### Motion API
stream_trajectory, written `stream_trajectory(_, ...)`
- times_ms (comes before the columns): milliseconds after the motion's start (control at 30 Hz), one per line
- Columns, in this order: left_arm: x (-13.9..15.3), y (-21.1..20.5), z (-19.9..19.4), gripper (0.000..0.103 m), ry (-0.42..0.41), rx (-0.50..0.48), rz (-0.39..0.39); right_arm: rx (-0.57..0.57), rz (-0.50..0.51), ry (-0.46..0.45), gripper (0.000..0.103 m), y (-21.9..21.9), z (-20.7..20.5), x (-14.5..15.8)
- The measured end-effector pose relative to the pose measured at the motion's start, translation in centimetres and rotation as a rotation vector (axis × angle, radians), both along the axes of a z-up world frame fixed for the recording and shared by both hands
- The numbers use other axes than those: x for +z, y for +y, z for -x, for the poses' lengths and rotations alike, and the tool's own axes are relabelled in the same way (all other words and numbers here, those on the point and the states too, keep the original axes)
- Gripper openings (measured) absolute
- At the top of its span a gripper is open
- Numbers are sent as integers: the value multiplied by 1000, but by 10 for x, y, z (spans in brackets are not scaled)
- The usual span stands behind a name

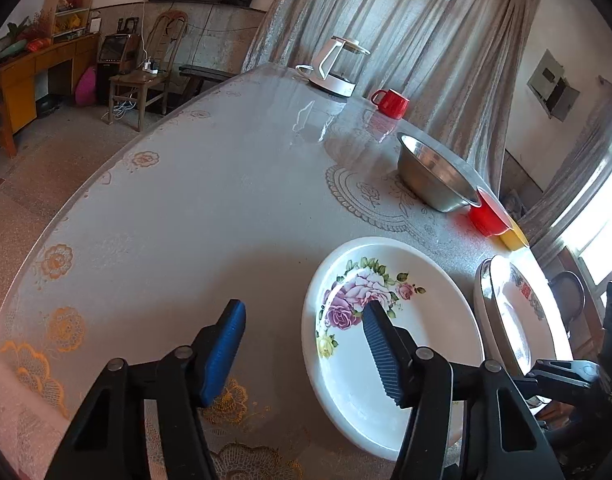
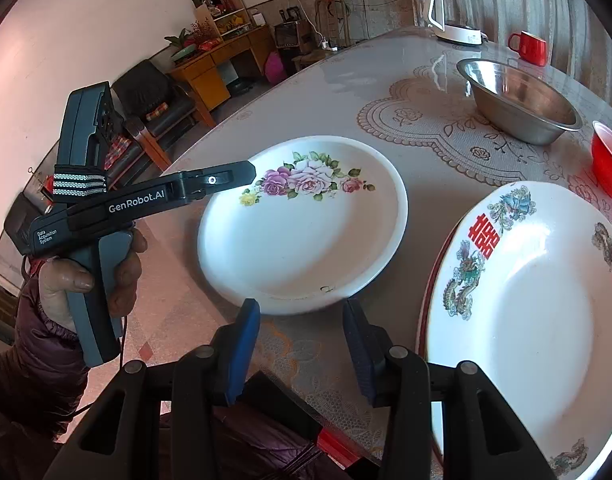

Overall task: Organize plates and bowls
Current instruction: 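Move the right gripper to the white rose-print plate, then grasp the rim of the rose-print plate with the right gripper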

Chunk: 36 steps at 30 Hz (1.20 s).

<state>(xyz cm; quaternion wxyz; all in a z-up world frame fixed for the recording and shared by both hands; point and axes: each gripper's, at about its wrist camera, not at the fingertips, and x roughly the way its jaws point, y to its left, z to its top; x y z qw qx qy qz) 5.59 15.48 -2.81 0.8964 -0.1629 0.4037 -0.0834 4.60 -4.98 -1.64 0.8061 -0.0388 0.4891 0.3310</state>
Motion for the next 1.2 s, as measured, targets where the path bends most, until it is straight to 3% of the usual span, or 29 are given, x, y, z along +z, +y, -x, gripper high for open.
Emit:
stream_trajectory(67,-1,-2,-1,50,-2,-1,-11,-7,13,2,46,2,-3,-1)
stream_trajectory(200,-1,-6,-6,44,-9,-49,-23,-19,38,-6,56,7,-6,-1)
stream_trajectory(267,-1,-10,-8,30,-19,-66,-52,-28,48,-6,59,9,-8,0)
stream_trajectory(333,0,-12,-8,24,-32,-69,-69,-36,55,2,61,11,-11,0)
stream_trajectory(633,-2,6,-10,22,-29,-14,-30,-61,47,-40,62,23,-37,5)
stream_trajectory(800,-4,2,-8,25,-28,-6,-52,-70,140,-71,60,36,-58,5)
stream_trajectory(900,-5,3,-8,25,-24,-3,-42,-65,202,-87,52,43,-64,-1)
stream_trajectory(967,-5,3,-8,25,-27,1,-40,-61,239,-97,40,46,-67,-7)
stream_trajectory(1100,-6,-4,-2,25,-56,15,-82,-62,234,-102,36,42,-71,-8)
stream_trajectory(1200,-7,-3,4,25,-61,54,-56,-70,231,-107,36,43,-71,-9)
